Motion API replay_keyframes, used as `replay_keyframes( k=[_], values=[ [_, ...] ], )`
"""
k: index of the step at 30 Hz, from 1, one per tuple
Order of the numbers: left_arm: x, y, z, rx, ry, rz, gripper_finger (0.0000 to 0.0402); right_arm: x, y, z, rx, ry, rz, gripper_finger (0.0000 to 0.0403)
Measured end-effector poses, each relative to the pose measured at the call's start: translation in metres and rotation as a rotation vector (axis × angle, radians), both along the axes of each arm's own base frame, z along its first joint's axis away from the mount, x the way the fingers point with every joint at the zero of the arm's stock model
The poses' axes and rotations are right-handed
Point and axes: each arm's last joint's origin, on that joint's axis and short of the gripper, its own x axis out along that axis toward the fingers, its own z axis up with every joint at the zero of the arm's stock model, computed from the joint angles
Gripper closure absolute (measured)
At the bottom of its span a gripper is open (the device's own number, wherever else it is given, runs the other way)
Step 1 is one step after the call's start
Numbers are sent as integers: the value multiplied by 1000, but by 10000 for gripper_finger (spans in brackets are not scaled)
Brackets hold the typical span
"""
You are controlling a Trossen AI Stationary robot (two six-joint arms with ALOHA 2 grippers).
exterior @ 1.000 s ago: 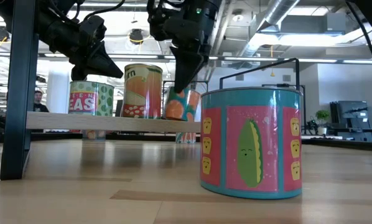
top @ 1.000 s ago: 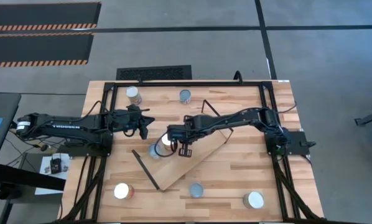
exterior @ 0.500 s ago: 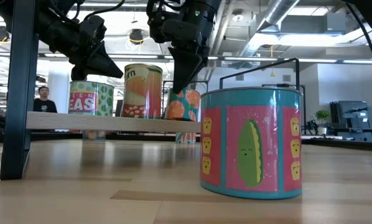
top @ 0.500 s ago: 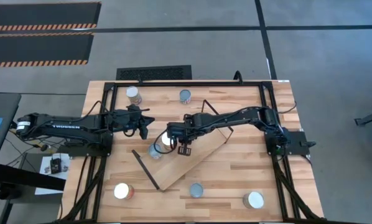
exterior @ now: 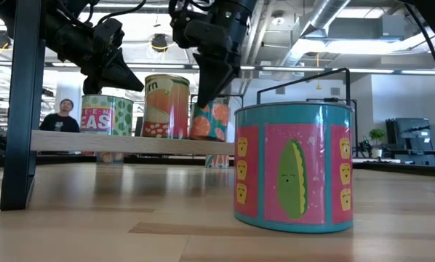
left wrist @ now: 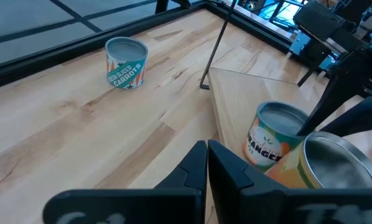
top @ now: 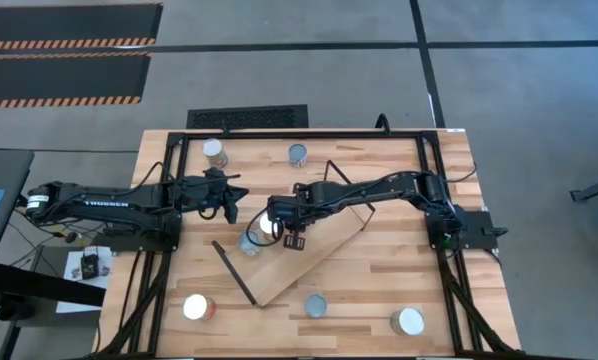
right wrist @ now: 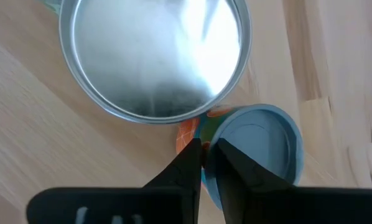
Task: Pick and place cans onto a shelf
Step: Put the canned oranges on the shelf, then put the bottom canned peaches on the shelf
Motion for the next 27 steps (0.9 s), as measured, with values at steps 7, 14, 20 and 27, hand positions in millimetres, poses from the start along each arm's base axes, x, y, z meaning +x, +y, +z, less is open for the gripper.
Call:
replay_keyframes(
  k=[7, 14, 20, 27],
  values=[
    [0, 0, 0, 0, 0, 0, 401, -3, -1, -1, 1, 29, -1, 339],
    [0, 0, 0, 0, 0, 0, 401, -2, -3, -1, 10, 25, -27, 304],
    [0, 0, 0, 0, 0, 1, 402, 0, -3, 0, 12, -2, -28, 253],
    [0, 0, 0, 0, 0, 0, 401, -20, 1, 38, 14, -50, -21, 275]
  ],
)
